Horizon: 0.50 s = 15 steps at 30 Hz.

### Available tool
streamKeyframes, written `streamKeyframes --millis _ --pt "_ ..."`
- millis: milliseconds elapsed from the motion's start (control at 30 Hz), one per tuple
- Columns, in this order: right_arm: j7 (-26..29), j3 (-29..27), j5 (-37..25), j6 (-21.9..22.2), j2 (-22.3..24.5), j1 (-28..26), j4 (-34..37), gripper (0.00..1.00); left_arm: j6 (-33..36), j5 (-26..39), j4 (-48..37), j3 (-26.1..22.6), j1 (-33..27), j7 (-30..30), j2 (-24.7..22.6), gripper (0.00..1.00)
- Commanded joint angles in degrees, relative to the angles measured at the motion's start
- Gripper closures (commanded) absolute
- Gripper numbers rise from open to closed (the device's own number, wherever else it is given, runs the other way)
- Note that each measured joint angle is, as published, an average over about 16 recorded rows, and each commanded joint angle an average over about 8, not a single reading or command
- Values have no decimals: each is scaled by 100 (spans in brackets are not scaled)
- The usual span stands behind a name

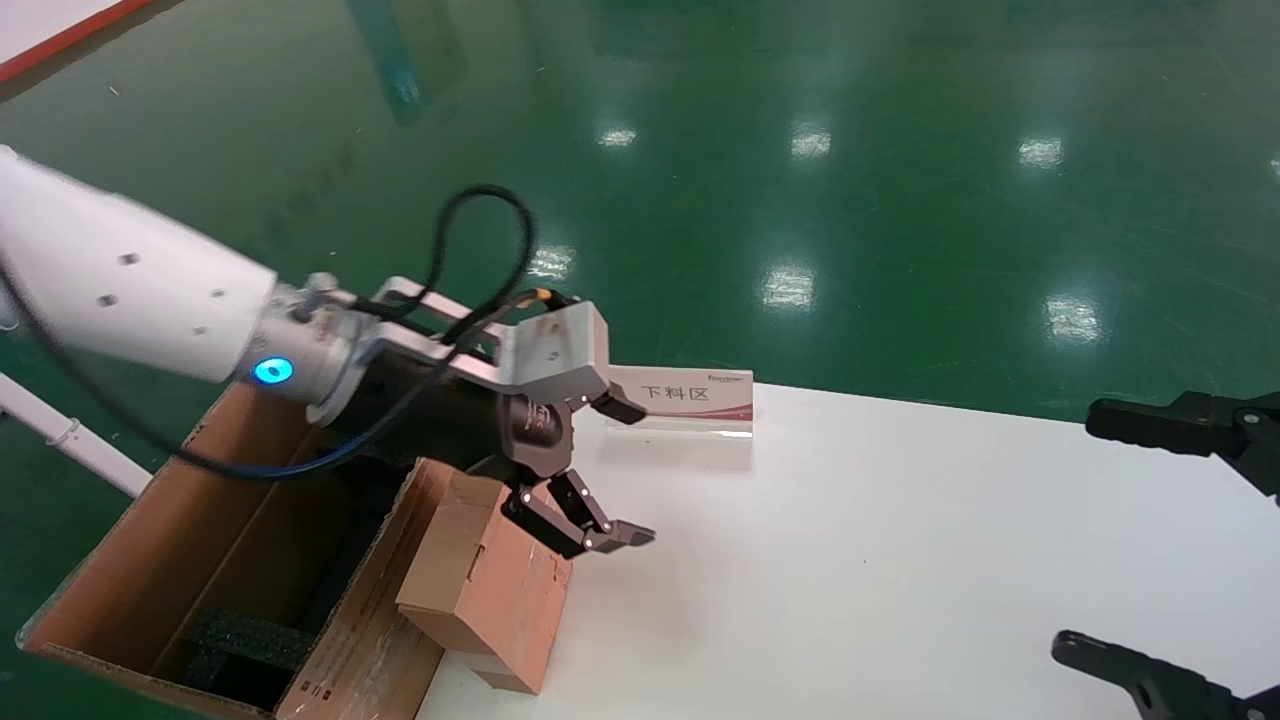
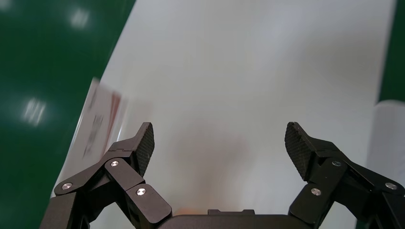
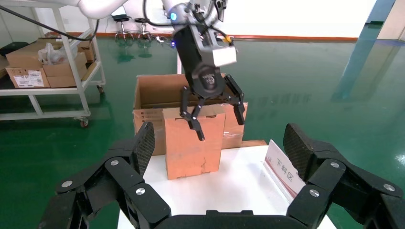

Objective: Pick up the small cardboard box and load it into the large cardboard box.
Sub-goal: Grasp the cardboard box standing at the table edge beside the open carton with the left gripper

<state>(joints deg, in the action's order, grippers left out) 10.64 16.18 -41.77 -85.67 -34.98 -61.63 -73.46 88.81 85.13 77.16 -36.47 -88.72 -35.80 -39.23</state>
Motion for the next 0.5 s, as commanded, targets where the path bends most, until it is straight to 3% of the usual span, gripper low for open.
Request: streamKeyframes --millis 33,267,500 --pt "0 1 1 0 0 0 0 0 71 362 0 -229 -245 -254 -132 0" --pt "-2 4 3 2 2 -1 0 0 121 1235 31 -1059 -995 -1069 -359 0" --pt "-3 7 5 3 3 -1 0 0 164 1600 54 -1932 -1685 -1921 -444 0"
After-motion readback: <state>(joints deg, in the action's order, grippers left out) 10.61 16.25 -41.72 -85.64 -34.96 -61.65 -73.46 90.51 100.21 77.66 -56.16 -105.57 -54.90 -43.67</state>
